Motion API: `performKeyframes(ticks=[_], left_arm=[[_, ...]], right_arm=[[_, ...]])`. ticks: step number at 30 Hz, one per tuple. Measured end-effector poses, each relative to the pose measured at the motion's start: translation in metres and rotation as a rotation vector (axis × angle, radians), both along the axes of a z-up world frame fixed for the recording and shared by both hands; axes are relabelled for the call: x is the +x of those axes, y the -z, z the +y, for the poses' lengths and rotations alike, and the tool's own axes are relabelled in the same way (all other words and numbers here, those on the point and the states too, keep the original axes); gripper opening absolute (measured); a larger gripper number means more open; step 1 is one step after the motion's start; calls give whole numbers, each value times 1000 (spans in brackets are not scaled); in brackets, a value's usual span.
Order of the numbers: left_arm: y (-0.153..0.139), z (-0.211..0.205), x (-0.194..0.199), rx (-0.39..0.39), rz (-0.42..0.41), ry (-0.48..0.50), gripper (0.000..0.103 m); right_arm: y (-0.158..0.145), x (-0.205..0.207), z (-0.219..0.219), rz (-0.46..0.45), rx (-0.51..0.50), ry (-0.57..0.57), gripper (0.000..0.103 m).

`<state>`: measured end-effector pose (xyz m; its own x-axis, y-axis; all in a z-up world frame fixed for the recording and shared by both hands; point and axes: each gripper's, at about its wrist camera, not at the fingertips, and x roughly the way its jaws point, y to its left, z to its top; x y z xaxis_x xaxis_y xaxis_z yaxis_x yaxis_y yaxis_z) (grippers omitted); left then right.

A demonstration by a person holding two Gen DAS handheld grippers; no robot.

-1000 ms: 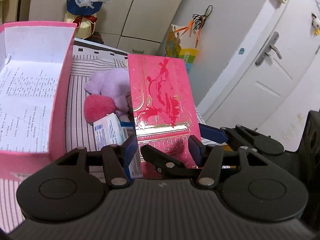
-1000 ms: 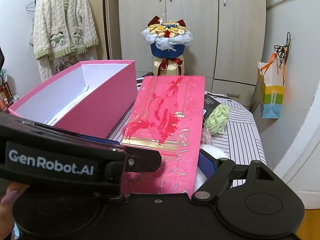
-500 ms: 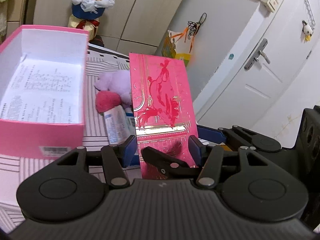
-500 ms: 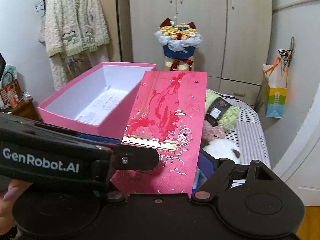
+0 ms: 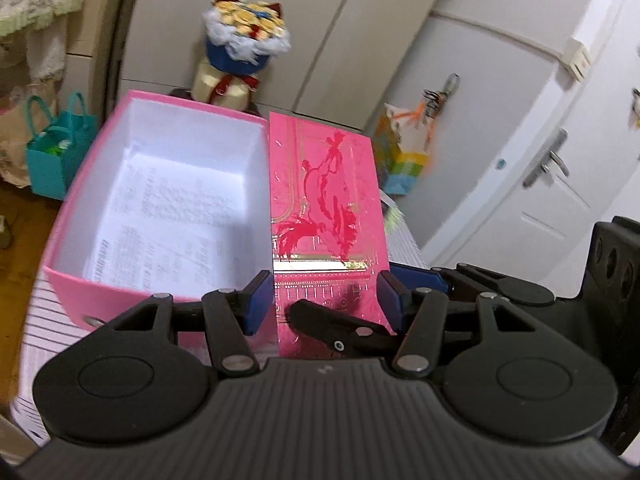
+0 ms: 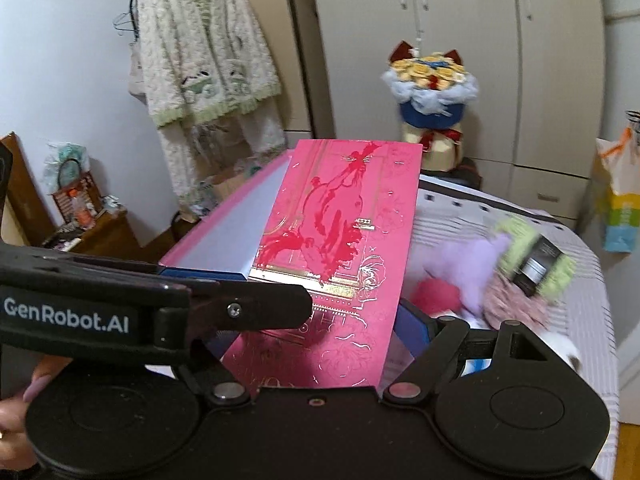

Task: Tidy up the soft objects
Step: 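Lift the red envelope with the left tool and carry it over the box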

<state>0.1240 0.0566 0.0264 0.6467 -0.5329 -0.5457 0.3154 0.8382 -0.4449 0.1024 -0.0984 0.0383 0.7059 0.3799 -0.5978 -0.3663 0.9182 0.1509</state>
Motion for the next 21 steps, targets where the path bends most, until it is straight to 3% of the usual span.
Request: performKeyframes(ticks=[10,21], left_arm=[[-6,44,66,30,31,-76,55],[28,60,166,94,156,-94,55]], right_arm=[[-7,76,47,51,23,-76,85],[14,161,70,173,0,-127,85]])
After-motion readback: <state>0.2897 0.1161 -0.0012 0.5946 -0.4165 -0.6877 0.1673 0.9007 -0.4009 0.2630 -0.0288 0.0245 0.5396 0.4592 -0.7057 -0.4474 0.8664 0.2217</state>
